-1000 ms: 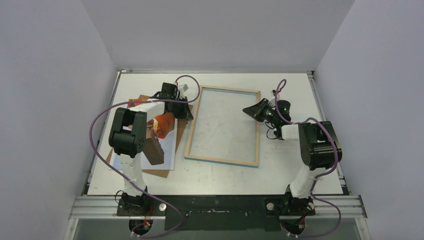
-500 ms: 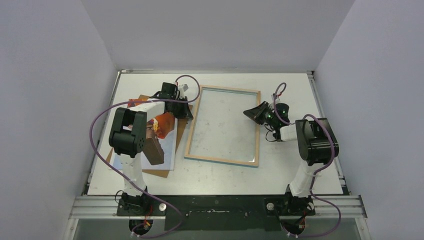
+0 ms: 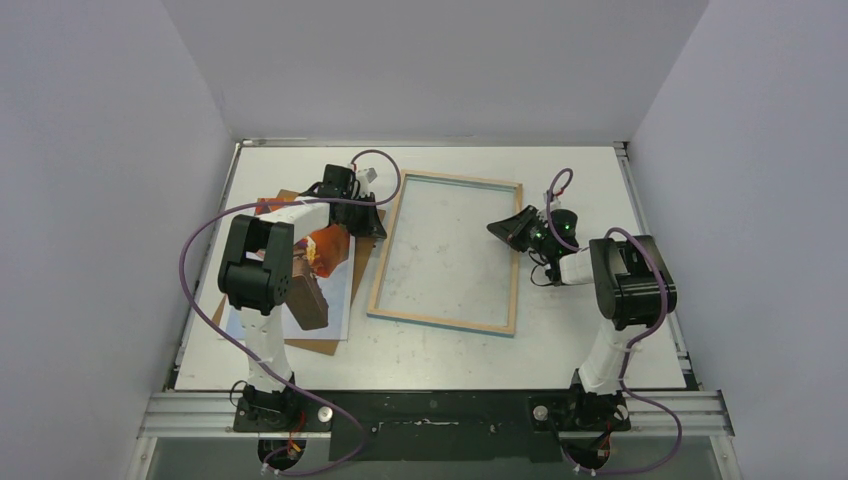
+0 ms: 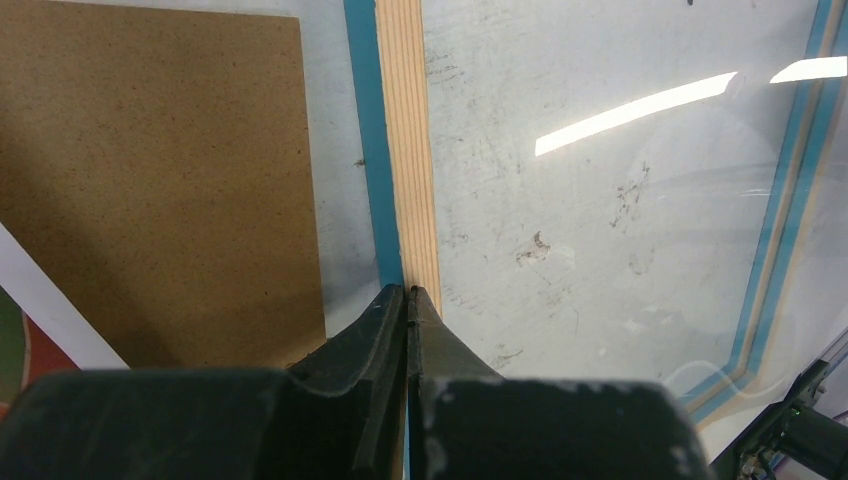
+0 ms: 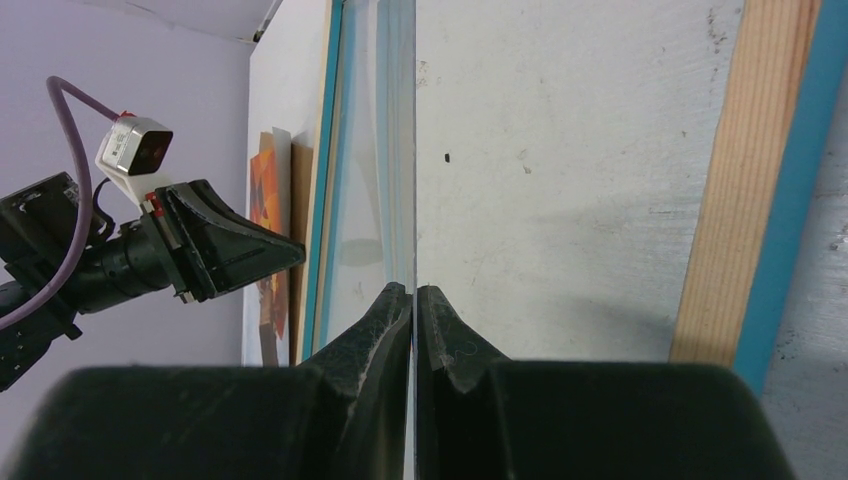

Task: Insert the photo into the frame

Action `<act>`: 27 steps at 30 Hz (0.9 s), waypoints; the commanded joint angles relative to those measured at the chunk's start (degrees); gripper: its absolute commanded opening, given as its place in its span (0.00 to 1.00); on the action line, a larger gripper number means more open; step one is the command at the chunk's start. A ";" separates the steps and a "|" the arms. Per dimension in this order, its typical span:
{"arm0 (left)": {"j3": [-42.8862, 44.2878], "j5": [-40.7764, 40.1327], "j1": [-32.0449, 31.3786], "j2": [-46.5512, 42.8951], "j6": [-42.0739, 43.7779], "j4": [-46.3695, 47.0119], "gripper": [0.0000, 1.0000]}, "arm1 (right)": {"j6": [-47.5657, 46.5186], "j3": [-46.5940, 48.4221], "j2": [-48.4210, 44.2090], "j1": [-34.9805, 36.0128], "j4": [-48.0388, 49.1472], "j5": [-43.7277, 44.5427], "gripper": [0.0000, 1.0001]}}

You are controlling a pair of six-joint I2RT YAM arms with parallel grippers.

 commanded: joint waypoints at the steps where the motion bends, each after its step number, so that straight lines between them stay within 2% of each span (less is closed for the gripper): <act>1: 1.22 -0.01 -0.97 2.28 1.35 -2.13 0.00 | -0.14 0.50 0.35 0.15 5.47 1.85 0.05; 22: 2.18 0.75 -1.82 2.60 1.28 -3.20 0.00 | -0.14 2.55 2.08 0.07 3.10 3.29 0.05; 27: 2.25 0.80 -1.93 2.59 1.26 -3.19 0.00 | -2.10 4.34 0.53 -0.06 -0.87 2.90 0.05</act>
